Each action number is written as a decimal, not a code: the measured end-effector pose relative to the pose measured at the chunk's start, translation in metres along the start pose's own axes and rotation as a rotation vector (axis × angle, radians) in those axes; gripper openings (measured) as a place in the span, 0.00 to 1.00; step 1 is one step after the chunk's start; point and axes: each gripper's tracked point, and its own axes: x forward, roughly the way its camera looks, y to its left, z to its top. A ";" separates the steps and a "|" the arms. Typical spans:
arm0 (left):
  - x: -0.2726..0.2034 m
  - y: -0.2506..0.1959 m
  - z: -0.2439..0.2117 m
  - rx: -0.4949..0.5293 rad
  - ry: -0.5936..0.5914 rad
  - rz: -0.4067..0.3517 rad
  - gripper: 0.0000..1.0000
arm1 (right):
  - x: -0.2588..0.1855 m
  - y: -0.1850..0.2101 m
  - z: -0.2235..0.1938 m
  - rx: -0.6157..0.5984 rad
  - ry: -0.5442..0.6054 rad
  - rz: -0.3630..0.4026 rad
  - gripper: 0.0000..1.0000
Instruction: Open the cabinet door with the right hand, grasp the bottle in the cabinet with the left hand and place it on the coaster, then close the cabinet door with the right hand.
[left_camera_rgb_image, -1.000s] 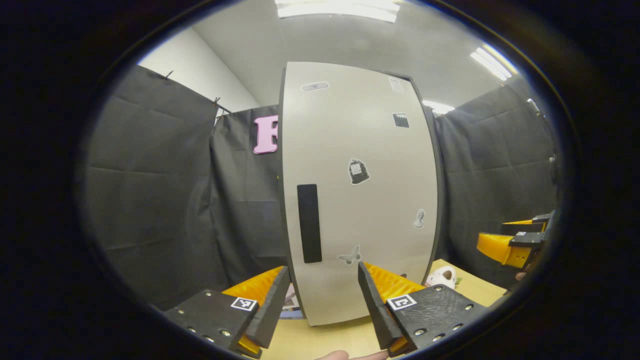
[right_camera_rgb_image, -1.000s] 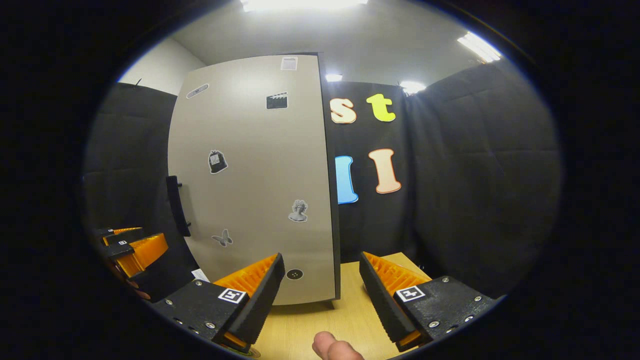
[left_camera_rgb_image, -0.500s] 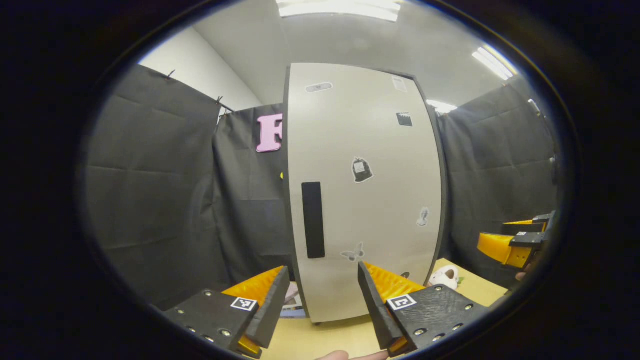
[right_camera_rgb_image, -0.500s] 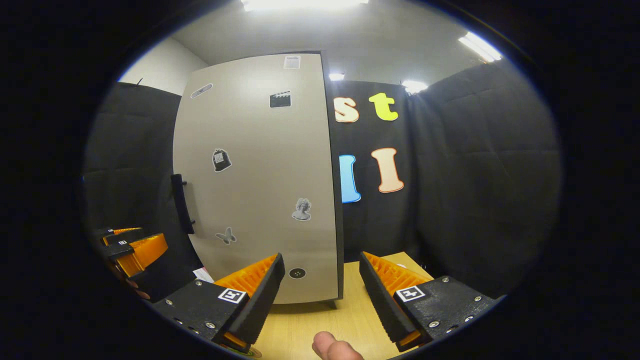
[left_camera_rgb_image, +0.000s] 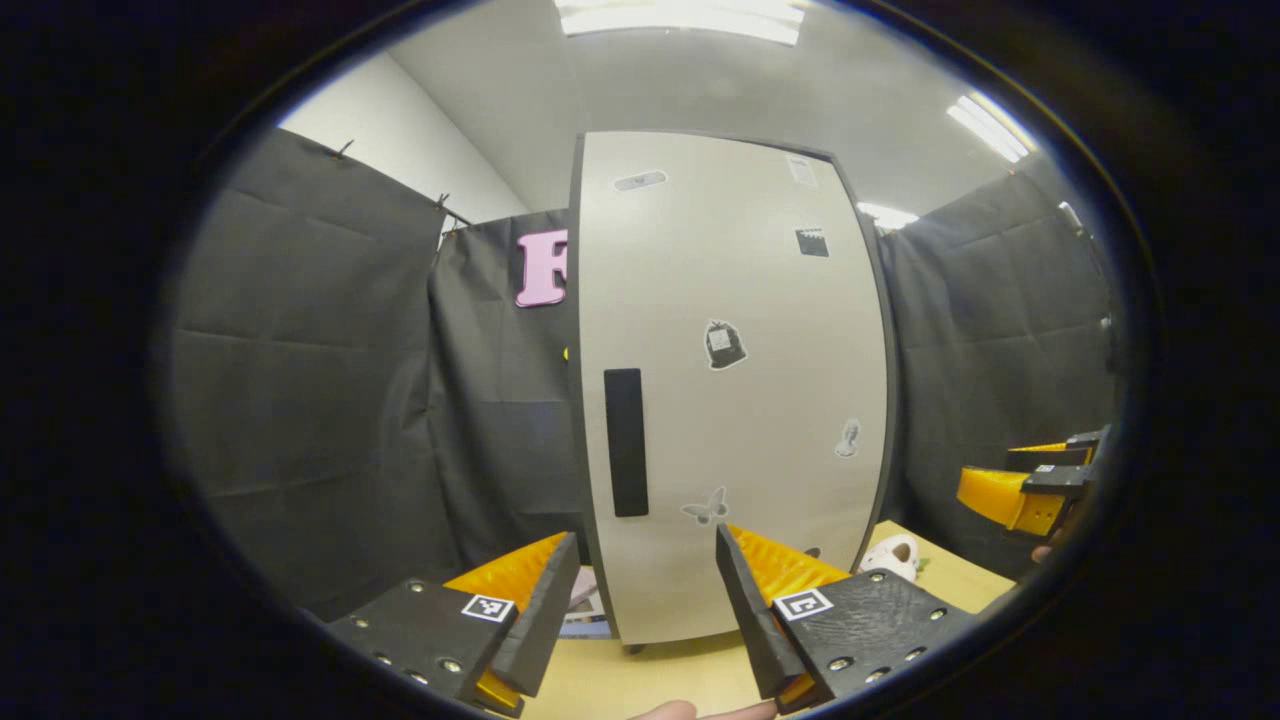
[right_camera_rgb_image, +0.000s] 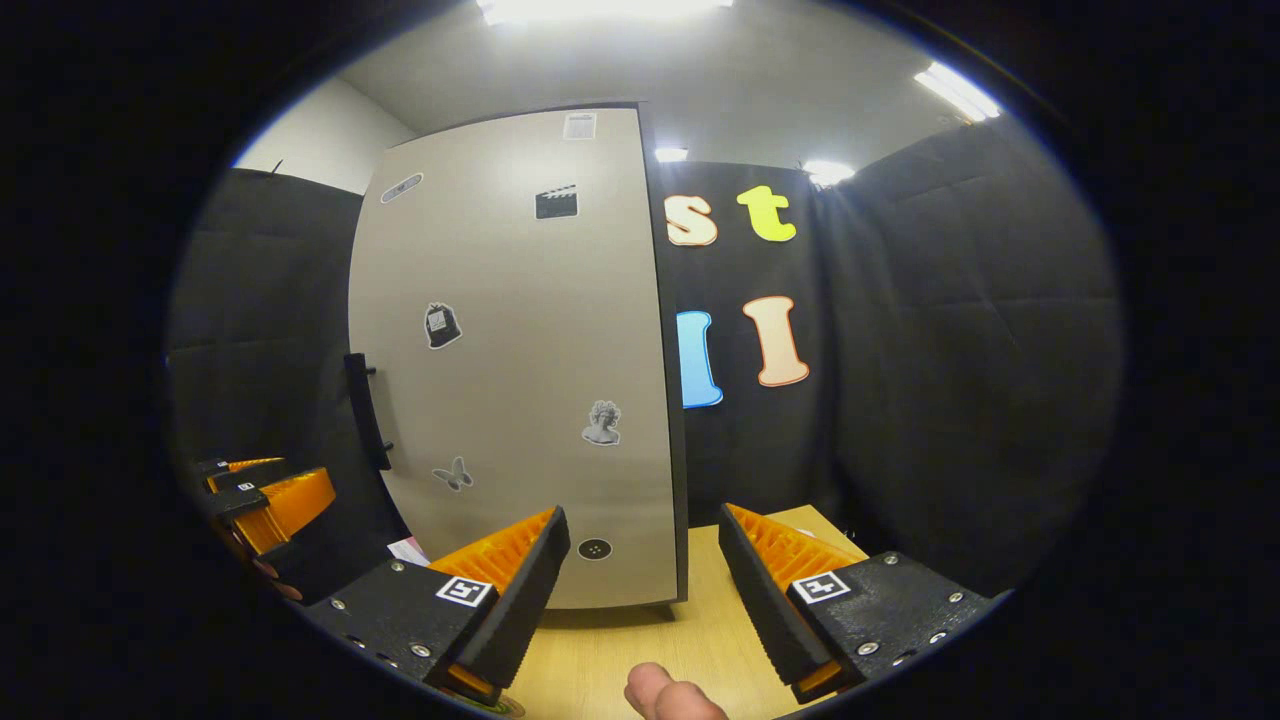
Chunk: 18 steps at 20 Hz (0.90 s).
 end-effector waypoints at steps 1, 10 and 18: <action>0.000 0.000 -0.001 -0.006 0.002 -0.001 0.75 | 0.000 0.000 -0.001 -0.003 0.003 0.001 0.93; 0.001 0.001 0.000 -0.006 0.005 0.011 0.75 | 0.005 -0.004 -0.001 0.008 0.004 0.013 0.93; -0.001 -0.003 0.011 0.015 -0.025 0.002 0.78 | 0.011 0.000 0.011 0.008 -0.024 0.044 0.93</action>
